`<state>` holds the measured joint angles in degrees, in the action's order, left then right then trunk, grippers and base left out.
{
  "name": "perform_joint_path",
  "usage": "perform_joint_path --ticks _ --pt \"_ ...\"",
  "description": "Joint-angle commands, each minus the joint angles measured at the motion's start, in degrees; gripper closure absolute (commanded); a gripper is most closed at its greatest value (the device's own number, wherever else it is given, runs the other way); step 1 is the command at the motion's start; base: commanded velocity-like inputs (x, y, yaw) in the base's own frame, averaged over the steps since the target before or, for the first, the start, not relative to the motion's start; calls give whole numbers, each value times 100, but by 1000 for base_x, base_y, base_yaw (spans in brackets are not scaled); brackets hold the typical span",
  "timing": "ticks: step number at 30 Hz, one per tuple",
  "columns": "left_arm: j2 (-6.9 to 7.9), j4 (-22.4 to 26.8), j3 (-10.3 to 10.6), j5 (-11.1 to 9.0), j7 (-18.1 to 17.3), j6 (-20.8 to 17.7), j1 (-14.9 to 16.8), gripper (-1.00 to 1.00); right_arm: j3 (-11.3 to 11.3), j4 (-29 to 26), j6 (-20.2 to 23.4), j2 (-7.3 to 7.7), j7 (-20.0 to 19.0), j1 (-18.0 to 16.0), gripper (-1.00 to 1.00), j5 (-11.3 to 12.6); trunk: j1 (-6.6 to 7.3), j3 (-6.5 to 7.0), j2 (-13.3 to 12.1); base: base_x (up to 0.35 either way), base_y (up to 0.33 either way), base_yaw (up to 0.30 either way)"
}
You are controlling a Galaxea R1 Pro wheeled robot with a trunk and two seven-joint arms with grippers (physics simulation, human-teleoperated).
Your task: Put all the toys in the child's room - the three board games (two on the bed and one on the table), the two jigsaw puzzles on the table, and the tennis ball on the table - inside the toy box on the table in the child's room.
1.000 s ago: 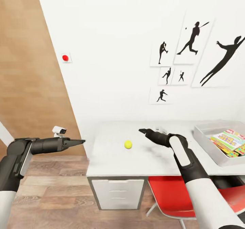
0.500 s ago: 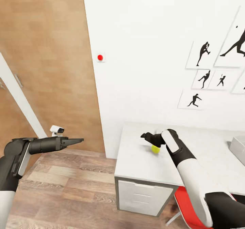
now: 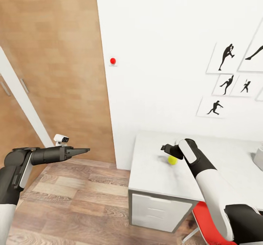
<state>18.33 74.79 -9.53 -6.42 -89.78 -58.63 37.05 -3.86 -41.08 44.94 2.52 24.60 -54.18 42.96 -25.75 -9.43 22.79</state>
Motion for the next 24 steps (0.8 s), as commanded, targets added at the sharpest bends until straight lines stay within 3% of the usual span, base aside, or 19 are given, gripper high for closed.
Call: perform_joint_path --ticks 1,8,24 --pt "3 0 0 0 -22 -61 4 -100 -31 -6 5 27 58 -6 -100 66 -3 -19 13 1 236 -123" --pt "4 0 2 0 -22 -52 4 -100 -38 13 -70 142 62 7 -100 63 -3 -71 13 0 92 -134" --pt "4 -35 -5 8 -22 -44 4 -100 -62 30 -134 153 63 29 -100 62 -3 -192 13 94 30 -139"
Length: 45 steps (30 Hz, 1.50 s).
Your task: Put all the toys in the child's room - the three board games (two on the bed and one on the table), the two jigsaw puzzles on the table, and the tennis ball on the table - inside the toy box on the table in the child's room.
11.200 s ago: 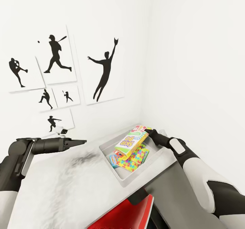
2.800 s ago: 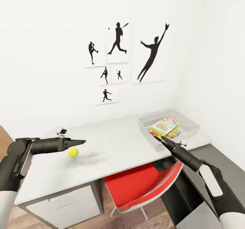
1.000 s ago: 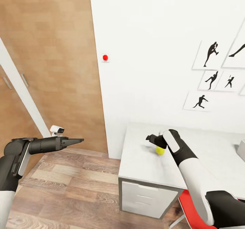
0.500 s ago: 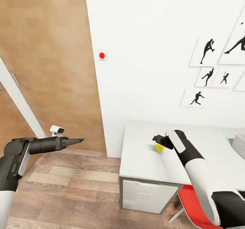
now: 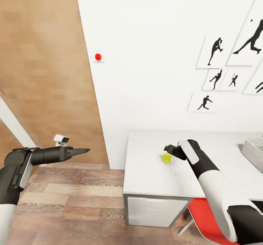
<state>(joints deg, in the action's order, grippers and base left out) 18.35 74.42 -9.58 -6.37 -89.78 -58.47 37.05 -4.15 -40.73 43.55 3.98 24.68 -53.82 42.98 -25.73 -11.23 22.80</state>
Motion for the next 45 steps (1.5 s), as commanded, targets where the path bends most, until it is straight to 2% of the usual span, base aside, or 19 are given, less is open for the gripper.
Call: perform_joint_path --ticks 1,19,45 --pt "1 2 0 3 -22 -60 4 -100 -32 -6 5 7 53 -2 -100 60 -5 -20 12 166 -14 -139" --pt "-6 -1 8 9 -22 -59 4 -100 -56 -5 5 -3 52 4 -100 47 -5 -99 12 79 -2 -46" --pt "-8 1 9 13 -22 -59 4 -100 -59 5 10 -2 46 4 -100 44 -5 -336 12 47 30 0"
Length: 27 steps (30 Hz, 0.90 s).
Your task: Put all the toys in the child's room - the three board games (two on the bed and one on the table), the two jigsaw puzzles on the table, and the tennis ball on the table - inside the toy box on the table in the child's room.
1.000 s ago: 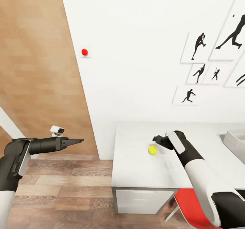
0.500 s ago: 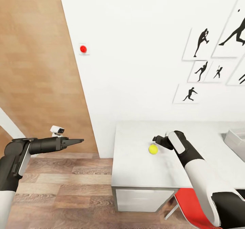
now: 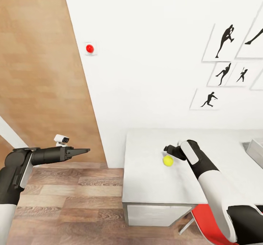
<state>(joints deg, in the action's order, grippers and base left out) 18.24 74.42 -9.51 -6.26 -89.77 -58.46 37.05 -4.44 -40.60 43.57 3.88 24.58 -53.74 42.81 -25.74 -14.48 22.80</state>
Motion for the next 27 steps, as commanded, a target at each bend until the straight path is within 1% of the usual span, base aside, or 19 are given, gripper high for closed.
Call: perform_joint_path --ticks 1,5,8,9,13,27 --pt "2 1 1 2 -23 -61 4 -100 -31 -6 6 7 56 -5 -100 60 -5 -21 12 133 85 0" --pt "3 1 2 1 -23 -61 4 -100 -31 5 7 5 57 -5 -100 22 -5 -58 12 56 36 0" --pt "3 2 2 4 -23 -61 4 -100 -31 7 10 -1 58 -5 -100 -135 -5 -86 12 13 8 0" --pt "3 2 2 7 -23 -61 4 -100 -27 8 10 -6 56 -5 -100 -258 -5 -95 12 5 3 0" --pt "1 1 2 10 -23 -61 4 -100 -16 9 11 -6 55 -5 -100 -401 -5 -133 12 2 1 0" --pt "-3 2 2 20 -23 -61 4 -100 -18 33 18 -5 33 42 -100 -448 -5 -264 12 -15 0 0"
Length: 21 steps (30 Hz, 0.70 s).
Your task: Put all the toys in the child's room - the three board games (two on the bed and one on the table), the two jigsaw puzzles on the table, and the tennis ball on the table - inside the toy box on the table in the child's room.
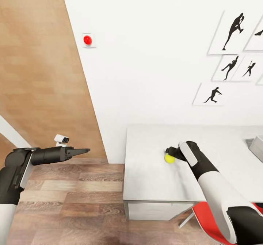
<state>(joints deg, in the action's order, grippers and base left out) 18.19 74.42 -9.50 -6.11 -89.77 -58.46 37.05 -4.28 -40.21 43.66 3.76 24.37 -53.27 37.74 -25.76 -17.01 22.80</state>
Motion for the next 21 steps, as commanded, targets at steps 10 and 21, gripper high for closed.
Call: perform_joint_path --ticks 10,21 --pt "0 1 1 5 -23 -61 4 -100 -29 -10 18 11 27 9 -100 58 -2 -100 12 -17 0 0" --pt "0 -1 1 5 -23 -61 4 -100 -36 -10 20 -5 24 10 -100 58 -2 -111 12 0 53 0"
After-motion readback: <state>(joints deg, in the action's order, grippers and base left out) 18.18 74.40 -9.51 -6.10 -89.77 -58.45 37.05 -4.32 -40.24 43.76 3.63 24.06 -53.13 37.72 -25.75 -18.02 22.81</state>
